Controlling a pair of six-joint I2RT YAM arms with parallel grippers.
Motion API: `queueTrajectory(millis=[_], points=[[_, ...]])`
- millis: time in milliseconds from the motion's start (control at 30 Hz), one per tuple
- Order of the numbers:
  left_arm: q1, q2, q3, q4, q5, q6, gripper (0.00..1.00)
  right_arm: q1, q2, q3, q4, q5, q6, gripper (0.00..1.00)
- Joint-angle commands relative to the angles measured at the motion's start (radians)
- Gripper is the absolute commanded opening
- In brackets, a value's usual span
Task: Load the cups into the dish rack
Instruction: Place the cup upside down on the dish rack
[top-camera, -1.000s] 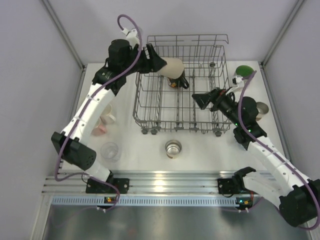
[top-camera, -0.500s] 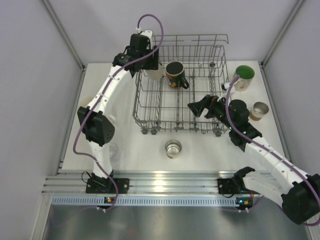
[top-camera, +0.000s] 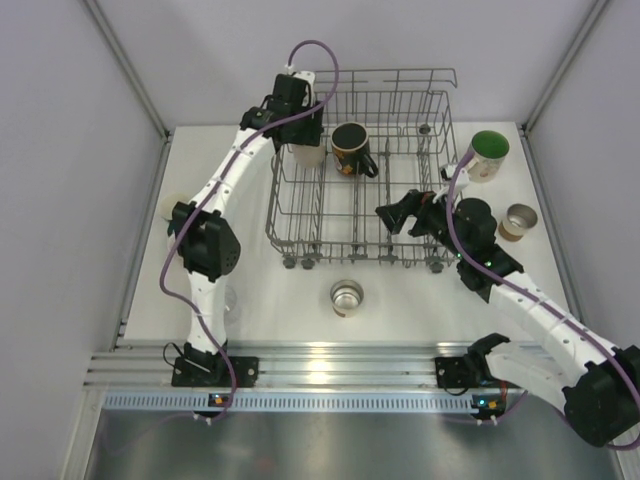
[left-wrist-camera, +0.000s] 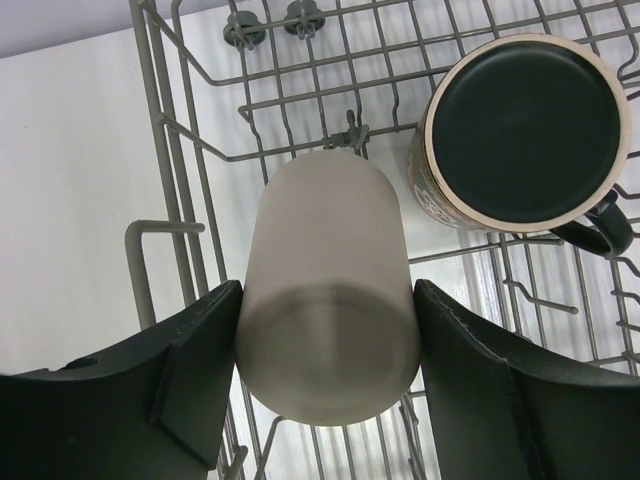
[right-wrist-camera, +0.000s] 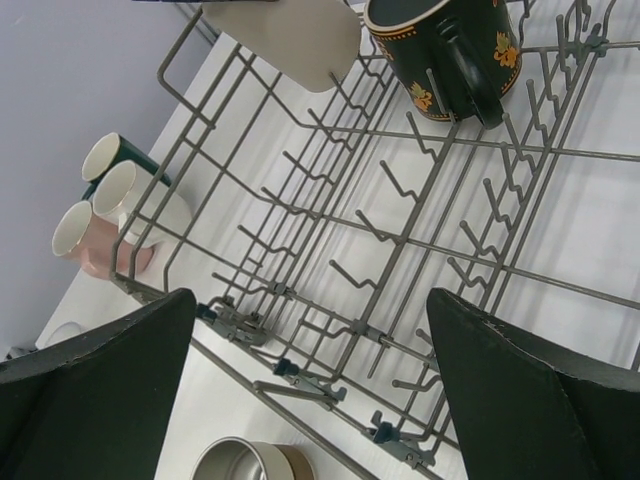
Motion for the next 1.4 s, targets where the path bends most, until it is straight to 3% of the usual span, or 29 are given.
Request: queueTrajectory(millis=[0,300,600,900,1367], points=[[0.003,0.014,0.069,0.010,0.003,0.016,0.00,0.020,0.009,0.052,0.017,0.015,-0.023,0.99],[0.003,0.044,0.085,0.007,-0.009,0.022,0.00,0.020,0.017,0.055,0.014,0.018,-0.029,0.99],[0.005,-0.050,0.079,0.007,-0.027,0.026,0.00,0.020,0.024,0.060,0.011,0.014,-0.032,0.99],[0.003,-0.090,0.071,-0.001,0.040,0.000,0.00,0.018,0.040,0.063,0.014,0.005,-0.030,0.99],[0.003,-0.033,0.057,-0.010,0.045,0.000,0.00,0.018,0.041,0.069,0.009,0.000,-0.033,0.99]])
